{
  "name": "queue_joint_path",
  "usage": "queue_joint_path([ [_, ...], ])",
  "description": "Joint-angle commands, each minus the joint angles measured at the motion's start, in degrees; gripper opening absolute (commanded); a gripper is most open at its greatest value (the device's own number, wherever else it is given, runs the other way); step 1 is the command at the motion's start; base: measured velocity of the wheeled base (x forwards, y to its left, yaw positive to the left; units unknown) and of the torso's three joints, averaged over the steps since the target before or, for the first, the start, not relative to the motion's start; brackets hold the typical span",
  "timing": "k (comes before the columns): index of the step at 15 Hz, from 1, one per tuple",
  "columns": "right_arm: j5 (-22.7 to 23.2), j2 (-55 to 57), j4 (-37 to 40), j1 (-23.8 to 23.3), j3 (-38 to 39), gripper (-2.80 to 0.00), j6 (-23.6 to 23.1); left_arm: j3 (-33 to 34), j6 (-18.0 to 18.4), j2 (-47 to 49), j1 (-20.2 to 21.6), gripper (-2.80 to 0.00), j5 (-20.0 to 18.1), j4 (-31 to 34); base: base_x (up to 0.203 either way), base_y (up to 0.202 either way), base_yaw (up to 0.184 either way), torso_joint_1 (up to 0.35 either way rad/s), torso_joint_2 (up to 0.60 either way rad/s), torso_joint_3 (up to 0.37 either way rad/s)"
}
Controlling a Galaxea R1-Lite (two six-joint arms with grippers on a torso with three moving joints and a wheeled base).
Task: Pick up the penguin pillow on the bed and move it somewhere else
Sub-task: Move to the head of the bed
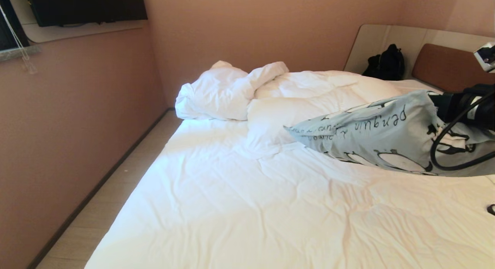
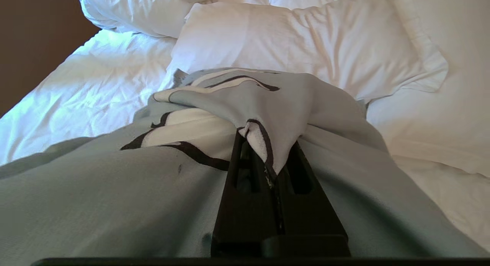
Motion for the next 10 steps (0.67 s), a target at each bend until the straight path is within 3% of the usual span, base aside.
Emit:
queue_joint_path([
  [1, 0.1, 0.0, -0.1, 0.0, 0.0, -2.80, 0.0, 0.1, 0.0, 0.0, 0.0, -2.80, 0.0, 0.0, -0.001, -0.178, -0.001, 0.006, 0.00, 0.002],
  [10, 0.1, -0.1, -0.2, 0.0, 0.0, -2.80, 0.0, 0.1, -0.1, 0.0, 0.0, -2.80, 0.0, 0.0, 0.000, -0.195, 0.000, 0.003, 0.00, 0.002],
])
